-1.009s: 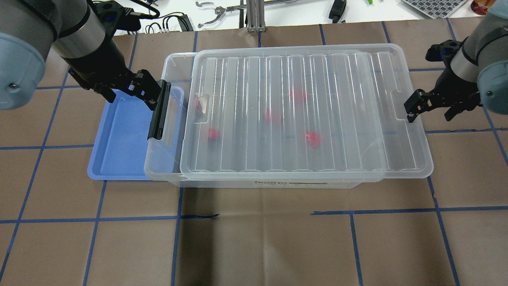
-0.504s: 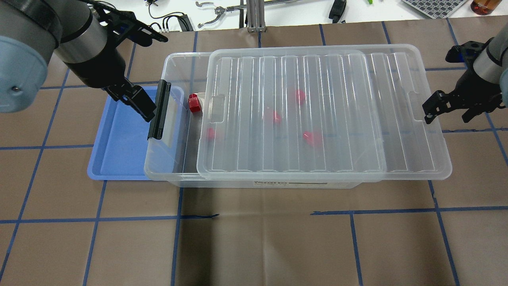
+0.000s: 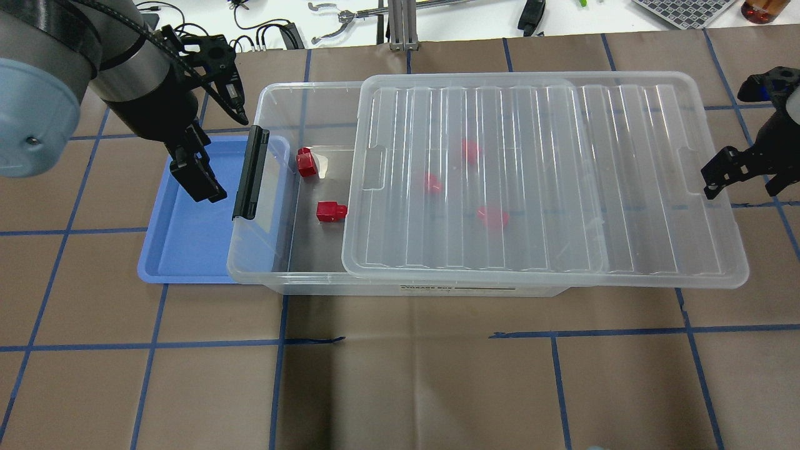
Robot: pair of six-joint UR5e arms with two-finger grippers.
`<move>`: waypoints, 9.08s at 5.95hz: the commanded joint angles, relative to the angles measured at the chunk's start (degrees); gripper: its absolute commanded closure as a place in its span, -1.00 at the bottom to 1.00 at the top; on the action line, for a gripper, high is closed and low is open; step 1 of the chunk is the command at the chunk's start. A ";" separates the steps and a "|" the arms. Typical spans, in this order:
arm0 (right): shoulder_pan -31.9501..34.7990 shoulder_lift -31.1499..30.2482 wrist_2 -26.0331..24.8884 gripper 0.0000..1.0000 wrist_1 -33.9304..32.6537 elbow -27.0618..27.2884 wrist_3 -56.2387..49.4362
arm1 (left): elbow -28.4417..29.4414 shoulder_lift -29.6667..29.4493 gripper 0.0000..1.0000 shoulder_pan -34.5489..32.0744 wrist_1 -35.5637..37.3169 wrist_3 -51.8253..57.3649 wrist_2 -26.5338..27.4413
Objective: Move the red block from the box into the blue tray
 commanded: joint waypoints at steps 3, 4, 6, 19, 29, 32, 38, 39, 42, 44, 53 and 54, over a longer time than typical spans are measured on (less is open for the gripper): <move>-3.24 0.00 -2.25 -1.00 -2.57 0.19 -1.39 | 0.14 -7.68 -0.97 -1.54 8.63 19.14 -0.80; -3.34 0.00 -2.33 -1.00 -2.48 0.19 -1.30 | -0.04 -9.52 -0.96 -4.07 9.88 19.06 -0.89; -3.16 -1.83 -2.42 -1.00 -1.34 -0.77 -0.34 | -0.91 -15.57 -0.94 -6.81 15.48 19.06 -1.41; 28.21 -4.66 4.70 -1.00 25.38 -21.60 36.23 | -8.32 -18.62 0.87 -5.59 27.95 17.32 -6.08; 11.12 -2.74 0.57 -1.00 23.89 -20.72 10.80 | -3.99 -20.49 0.87 16.56 19.95 35.75 -2.30; -1.63 3.84 0.13 -1.00 17.24 -19.94 -0.57 | -4.70 -27.98 0.83 15.95 24.91 36.90 -1.95; -6.06 5.11 -1.81 -1.00 4.28 -6.31 0.99 | -0.76 -18.64 -0.96 12.71 11.62 29.11 -1.42; -5.80 3.97 -1.37 -1.00 4.46 -5.00 0.90 | 0.21 -14.68 -0.96 12.09 5.64 26.21 -1.42; -5.10 0.80 0.21 -1.00 4.55 -1.66 0.90 | 4.67 -5.34 -0.96 8.84 -10.80 11.02 -1.94; -4.66 0.00 1.96 -1.00 4.64 -0.25 0.90 | 7.78 -5.06 -0.96 8.39 -17.61 -1.45 -2.38; 6.23 -4.04 4.51 -1.00 6.29 3.80 10.63 | 7.08 -1.37 -0.96 -1.63 -4.00 -75.50 -3.00; 7.72 -5.00 4.61 -1.00 6.39 4.06 12.66 | 7.34 -1.72 -0.97 -1.20 -4.00 -74.90 -2.39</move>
